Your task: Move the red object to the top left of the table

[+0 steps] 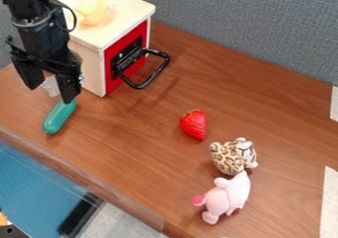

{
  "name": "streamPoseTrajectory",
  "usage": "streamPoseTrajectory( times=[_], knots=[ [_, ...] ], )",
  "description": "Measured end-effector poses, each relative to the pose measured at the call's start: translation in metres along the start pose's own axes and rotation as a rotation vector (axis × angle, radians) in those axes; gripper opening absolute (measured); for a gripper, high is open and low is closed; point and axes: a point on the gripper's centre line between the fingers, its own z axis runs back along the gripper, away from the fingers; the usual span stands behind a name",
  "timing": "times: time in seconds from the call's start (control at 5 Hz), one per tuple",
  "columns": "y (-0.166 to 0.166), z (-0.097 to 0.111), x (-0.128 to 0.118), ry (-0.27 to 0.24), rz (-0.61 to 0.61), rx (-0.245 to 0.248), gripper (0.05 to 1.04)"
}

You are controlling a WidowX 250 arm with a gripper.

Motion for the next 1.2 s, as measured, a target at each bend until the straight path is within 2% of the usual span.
streamPoseTrajectory(
  times=[0.2,0.4,0.6,0.8,1.0,1.2],
  knots=[
    [-0.005,-0.007,-0.002,0.027,0.009,-0.010,1.001],
    [-0.050,-0.014,0.012,0.041,-0.038,-0.001,1.001],
    [-0.084,-0.021,0.032,0.036,-0.078,-0.015,1.001],
    [-0.126,-0.026,0.053,0.025,-0.123,-0.050,1.001],
    [-0.150,-0.031,0.073,-0.003,-0.134,-0.069,1.001],
    [-0.159,-0.042,0.084,0.012,-0.116,-0.092,1.001]
  ],
)
